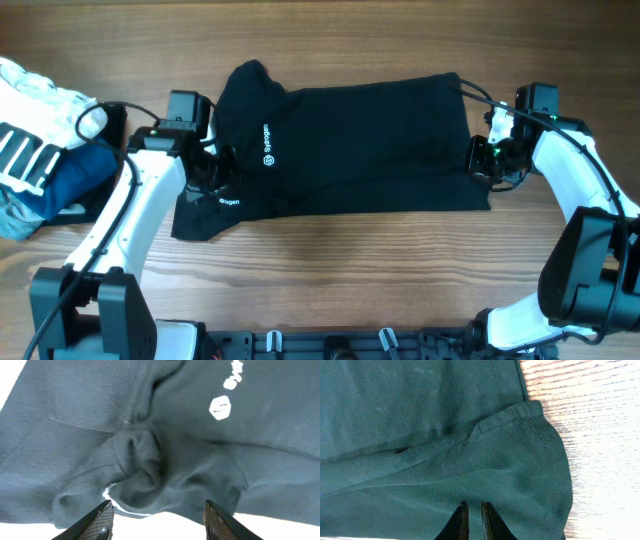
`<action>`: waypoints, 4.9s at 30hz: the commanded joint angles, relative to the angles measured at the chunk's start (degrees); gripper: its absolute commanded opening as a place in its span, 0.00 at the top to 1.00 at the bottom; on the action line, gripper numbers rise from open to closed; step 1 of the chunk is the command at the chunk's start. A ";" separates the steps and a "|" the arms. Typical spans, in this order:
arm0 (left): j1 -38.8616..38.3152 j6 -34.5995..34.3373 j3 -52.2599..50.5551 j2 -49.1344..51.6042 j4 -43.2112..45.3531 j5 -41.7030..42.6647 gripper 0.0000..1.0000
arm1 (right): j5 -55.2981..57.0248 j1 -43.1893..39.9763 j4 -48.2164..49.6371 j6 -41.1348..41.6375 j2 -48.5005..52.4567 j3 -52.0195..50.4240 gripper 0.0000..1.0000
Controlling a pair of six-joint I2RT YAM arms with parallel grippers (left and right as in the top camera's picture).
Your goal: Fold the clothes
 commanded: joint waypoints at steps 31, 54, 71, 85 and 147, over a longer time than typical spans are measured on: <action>9.31 -0.22 7.85 7.37 -2.05 10.47 0.37 | 0.35 0.26 -0.76 -0.59 -0.61 -0.70 0.89; 1.38 0.24 -3.43 7.43 5.92 4.15 0.59 | 1.20 0.26 -1.07 -0.59 -0.61 -0.70 0.89; 14.12 -7.48 4.09 7.48 11.74 20.94 0.27 | 1.62 0.24 -0.98 -0.59 -0.61 -0.70 0.89; 8.50 -3.43 -8.33 7.54 8.87 -0.70 0.31 | 12.70 0.26 -1.75 7.30 1.16 -1.07 0.69; 3.26 13.11 17.31 34.53 39.28 6.49 0.39 | 0.94 0.46 -0.70 6.49 -19.76 -8.76 0.14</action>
